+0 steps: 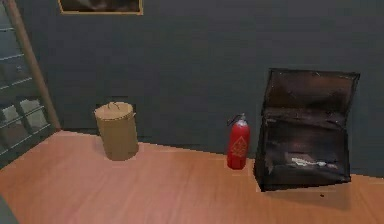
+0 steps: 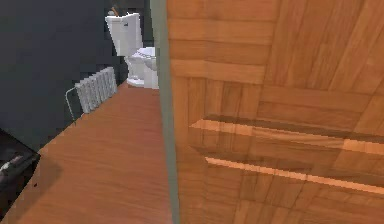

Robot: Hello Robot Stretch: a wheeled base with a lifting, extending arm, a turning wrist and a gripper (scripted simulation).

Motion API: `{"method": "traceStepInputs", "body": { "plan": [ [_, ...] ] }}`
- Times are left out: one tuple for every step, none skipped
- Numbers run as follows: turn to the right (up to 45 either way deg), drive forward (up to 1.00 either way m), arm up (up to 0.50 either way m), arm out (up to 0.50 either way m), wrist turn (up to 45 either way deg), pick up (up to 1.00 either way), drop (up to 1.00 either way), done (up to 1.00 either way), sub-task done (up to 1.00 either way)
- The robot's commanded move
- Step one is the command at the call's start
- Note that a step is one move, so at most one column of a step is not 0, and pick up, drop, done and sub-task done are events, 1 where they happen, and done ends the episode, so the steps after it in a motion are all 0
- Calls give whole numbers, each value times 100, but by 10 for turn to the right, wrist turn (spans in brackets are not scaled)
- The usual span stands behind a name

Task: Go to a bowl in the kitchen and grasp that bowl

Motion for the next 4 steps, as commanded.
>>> {"method": "traceStepInputs", "body": {
  "plan": [
    [30,0,0,0,0,0,0,0,0],
    [0,35,0,0,0,0,0,0,0],
    [120,0,0,0,0,0,0,0,0],
    [0,30,0,0,0,0,0,0,0]
  ]
}}
